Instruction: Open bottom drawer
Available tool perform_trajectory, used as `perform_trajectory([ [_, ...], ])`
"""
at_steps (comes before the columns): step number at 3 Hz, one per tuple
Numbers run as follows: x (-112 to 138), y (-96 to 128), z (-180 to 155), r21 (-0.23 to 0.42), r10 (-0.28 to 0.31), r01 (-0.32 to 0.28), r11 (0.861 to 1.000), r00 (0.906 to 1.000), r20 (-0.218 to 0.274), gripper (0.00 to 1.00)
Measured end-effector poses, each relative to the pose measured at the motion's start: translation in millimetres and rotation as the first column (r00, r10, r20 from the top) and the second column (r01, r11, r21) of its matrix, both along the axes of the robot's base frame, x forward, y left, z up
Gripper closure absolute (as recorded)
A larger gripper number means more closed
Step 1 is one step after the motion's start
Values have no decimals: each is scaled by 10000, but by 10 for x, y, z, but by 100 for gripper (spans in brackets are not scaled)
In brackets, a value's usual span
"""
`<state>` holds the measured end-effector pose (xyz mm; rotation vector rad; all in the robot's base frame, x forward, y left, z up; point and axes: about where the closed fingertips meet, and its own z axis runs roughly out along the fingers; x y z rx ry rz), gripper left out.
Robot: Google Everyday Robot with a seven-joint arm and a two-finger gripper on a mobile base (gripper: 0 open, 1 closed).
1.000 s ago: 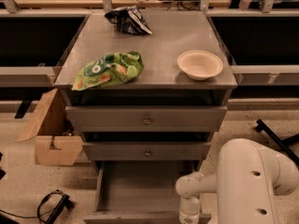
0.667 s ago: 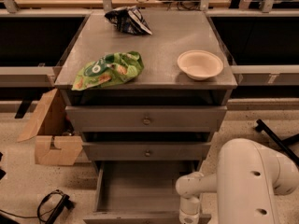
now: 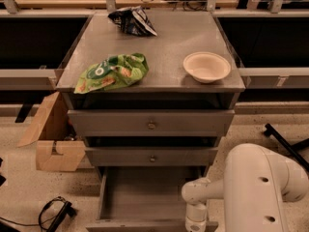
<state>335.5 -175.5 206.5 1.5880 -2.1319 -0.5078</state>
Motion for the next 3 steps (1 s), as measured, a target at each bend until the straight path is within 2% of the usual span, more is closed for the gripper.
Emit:
perform_trajectory([
  [1,1,0,0,0,0,0,10000,10000,0,84],
  [3,1,0,0,0,0,0,10000,10000,-1,38],
])
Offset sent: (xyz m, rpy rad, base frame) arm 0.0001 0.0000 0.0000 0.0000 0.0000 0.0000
